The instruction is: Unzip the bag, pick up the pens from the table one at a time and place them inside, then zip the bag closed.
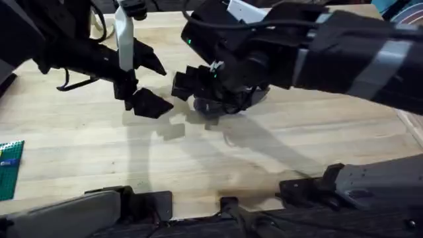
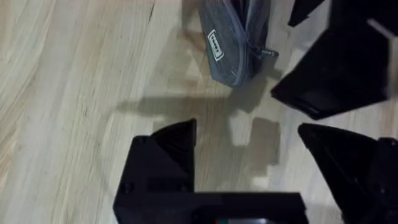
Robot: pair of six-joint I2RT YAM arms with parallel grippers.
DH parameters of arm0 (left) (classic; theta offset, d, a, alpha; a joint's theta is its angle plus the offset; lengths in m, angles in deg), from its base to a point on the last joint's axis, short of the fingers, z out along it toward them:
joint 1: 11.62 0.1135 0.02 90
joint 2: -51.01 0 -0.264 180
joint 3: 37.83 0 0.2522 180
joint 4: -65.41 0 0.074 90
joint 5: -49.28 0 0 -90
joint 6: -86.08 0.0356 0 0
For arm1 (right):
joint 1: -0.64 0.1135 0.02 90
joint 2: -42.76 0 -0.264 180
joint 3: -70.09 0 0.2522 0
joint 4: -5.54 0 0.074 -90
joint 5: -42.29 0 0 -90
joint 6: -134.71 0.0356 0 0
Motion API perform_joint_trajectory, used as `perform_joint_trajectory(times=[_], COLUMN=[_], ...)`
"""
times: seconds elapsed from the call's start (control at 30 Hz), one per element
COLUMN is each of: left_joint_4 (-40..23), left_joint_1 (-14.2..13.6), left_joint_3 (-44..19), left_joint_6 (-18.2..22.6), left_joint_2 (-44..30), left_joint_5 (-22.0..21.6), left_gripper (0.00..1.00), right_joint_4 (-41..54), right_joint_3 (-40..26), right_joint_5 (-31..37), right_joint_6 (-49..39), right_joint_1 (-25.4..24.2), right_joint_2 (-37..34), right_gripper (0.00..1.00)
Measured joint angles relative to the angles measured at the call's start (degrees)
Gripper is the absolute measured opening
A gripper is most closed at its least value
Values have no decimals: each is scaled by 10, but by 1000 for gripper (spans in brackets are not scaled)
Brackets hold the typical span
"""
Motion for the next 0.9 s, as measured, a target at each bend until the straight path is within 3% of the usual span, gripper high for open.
perform_joint_trajectory(times=[0.37, 0.43, 0.6, 0.9], left_joint_4=[0, 0, 0, 0], left_joint_1=[0, 0, 0, 0], left_joint_3=[0, 0, 0, 0], left_joint_6=[0, 0, 0, 0], left_joint_2=[0, 0, 0, 0], left_joint_5=[0, 0, 0, 0], left_gripper=[993, 993, 993, 993], right_joint_4=[-36, -42, -45, -45], right_joint_3=[0, 0, 0, 0], right_joint_5=[28, 30, 35, 49], right_joint_6=[1, 2, 2, 2], right_joint_1=[-6, -6, -6, -6], right_joint_2=[-51, -56, -60, -60], right_gripper=[984, 928, 602, 461])
